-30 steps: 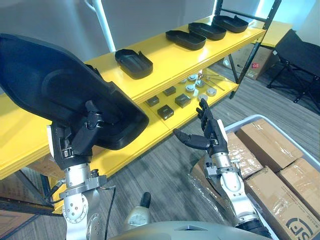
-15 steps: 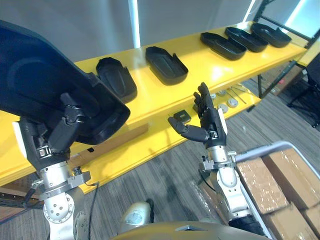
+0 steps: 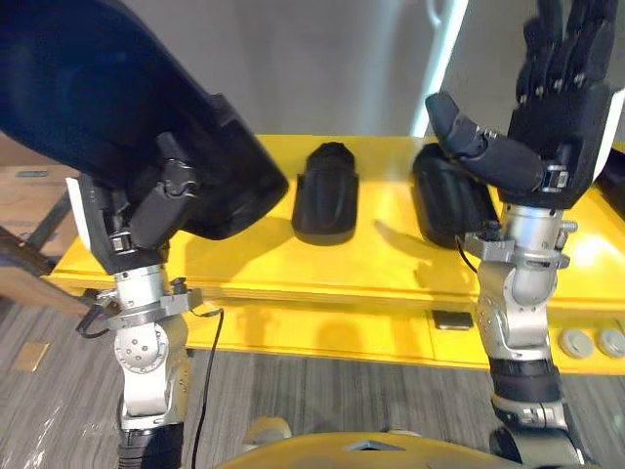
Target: Walk over and take three plastic housings, then place them on the shelf
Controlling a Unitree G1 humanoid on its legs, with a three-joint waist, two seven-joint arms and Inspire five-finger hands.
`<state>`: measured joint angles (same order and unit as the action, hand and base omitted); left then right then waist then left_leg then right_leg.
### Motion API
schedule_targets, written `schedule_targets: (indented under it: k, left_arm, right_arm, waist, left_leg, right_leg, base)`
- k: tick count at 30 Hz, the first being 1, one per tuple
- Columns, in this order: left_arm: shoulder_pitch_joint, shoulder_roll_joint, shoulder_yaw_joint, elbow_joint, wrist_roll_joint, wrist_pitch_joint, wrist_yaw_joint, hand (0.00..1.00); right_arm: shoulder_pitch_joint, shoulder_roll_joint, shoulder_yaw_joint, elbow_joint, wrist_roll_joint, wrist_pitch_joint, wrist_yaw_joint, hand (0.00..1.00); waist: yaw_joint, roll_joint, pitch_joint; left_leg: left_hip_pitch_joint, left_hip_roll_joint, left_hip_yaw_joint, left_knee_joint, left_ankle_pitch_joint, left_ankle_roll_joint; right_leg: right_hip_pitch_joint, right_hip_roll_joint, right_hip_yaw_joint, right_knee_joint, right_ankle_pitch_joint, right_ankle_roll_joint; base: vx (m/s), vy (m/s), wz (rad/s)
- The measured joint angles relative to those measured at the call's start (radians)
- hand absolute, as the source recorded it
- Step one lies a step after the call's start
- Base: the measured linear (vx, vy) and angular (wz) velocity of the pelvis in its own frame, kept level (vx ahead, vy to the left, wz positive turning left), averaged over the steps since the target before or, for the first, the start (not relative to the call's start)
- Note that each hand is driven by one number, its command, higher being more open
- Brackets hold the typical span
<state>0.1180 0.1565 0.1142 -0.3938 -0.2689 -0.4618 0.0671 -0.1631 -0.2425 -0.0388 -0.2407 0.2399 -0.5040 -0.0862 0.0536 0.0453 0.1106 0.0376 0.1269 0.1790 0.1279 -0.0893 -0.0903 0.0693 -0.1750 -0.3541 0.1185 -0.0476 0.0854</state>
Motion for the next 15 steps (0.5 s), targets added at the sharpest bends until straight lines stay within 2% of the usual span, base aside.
schedule_targets:
  k: [3, 8, 9, 10, 11, 12, 13, 14, 15]
  left_arm:
    - [0.029, -0.001, -0.028, -0.019, 0.004, 0.018, -0.005, 0.00]
    - [0.112, -0.034, -0.057, -0.021, 0.006, 0.043, 0.006, 0.00]
    - [0.118, -0.046, -0.066, -0.021, 0.007, 0.050, 0.017, 0.00]
    - [0.117, -0.046, -0.065, -0.022, 0.009, 0.050, 0.018, 0.00]
    - [0.114, -0.045, -0.067, -0.021, 0.016, 0.049, 0.021, 0.00]
    - [0.121, -0.045, -0.067, -0.021, 0.051, 0.049, 0.023, 0.00]
    - [0.127, -0.045, -0.067, -0.021, 0.064, 0.048, 0.025, 0.00]
    - [0.128, -0.045, -0.067, -0.021, 0.103, 0.046, 0.031, 0.00]
    - [0.129, -0.045, -0.067, -0.021, 0.156, 0.033, 0.036, 0.00]
  right_arm:
    - [0.031, 0.046, 0.013, -0.001, 0.005, 0.004, 0.027, 1.00]
    - [0.048, 0.055, 0.015, -0.005, 0.021, 0.007, 0.043, 1.00]
    - [0.073, 0.059, 0.016, -0.014, 0.022, 0.009, 0.055, 1.00]
    - [0.075, 0.062, 0.016, -0.014, 0.022, 0.009, 0.058, 1.00]
    - [0.080, 0.078, 0.017, -0.011, 0.025, 0.011, 0.062, 1.00]
    - [0.082, 0.083, 0.017, -0.009, 0.063, 0.011, 0.064, 1.00]
    - [0.085, 0.084, 0.019, -0.007, 0.077, 0.011, 0.064, 1.00]
    - [0.096, 0.087, 0.027, -0.006, 0.108, 0.008, 0.054, 1.00]
    - [0.105, 0.082, 0.034, -0.002, 0.151, -0.007, 0.049, 1.00]
  waist:
    - [-0.005, -0.006, 0.003]
    - [-0.009, -0.017, 0.009]
    - [-0.022, -0.037, 0.023]
    - [-0.029, -0.047, 0.033]
    - [-0.045, -0.053, 0.068]
    - [-0.044, -0.042, 0.083]
    - [-0.045, -0.035, 0.084]
    - [-0.043, -0.030, 0.089]
    - [-0.043, -0.001, 0.077]
  left_leg:
    - [0.014, -0.020, 0.006, -0.008, 0.000, 0.000]
    - [0.007, -0.029, -0.002, -0.003, 0.000, 0.001]
    - [-0.050, -0.048, -0.033, 0.083, -0.004, -0.005]
    - [-0.071, -0.053, -0.042, 0.118, -0.004, -0.006]
    - [-0.123, -0.023, -0.040, 0.190, -0.028, 0.020]
    - [-0.155, 0.042, -0.042, 0.227, -0.022, -0.011]
    - [-0.169, 0.073, -0.050, 0.235, -0.014, -0.025]
    - [-0.170, 0.117, -0.070, 0.232, -0.001, -0.044]
    - [-0.162, 0.144, -0.110, 0.222, 0.021, -0.049]
  right_leg:
    - [0.027, -0.013, 0.000, -0.040, 0.013, 0.016]
    - [0.038, -0.022, -0.004, -0.071, 0.024, 0.023]
    - [0.050, -0.057, -0.028, -0.072, 0.024, 0.024]
    - [0.058, -0.070, -0.030, -0.072, 0.023, 0.025]
    - [0.074, -0.092, -0.059, -0.055, 0.023, 0.025]
    - [0.072, -0.108, -0.055, -0.032, 0.020, 0.029]
    - [0.071, -0.119, -0.055, -0.022, 0.017, 0.034]
    - [0.067, -0.151, -0.051, 0.010, -0.004, 0.075]
    - [0.048, -0.179, -0.026, 0.048, -0.022, 0.118]
  base:
    - [0.10, 0.046, -0.01]
    - [0.05, 0.051, 0.08]
    - [0.01, 0.072, 0.45]
    - [-0.03, 0.101, 0.75]
    - [-0.06, 0.074, 0.45]
    - [-0.07, 0.115, 0.34]
    - [-0.04, 0.207, -0.05]
    - [0.00, 0.432, -0.20]
    - [0.01, 0.391, -0.28]
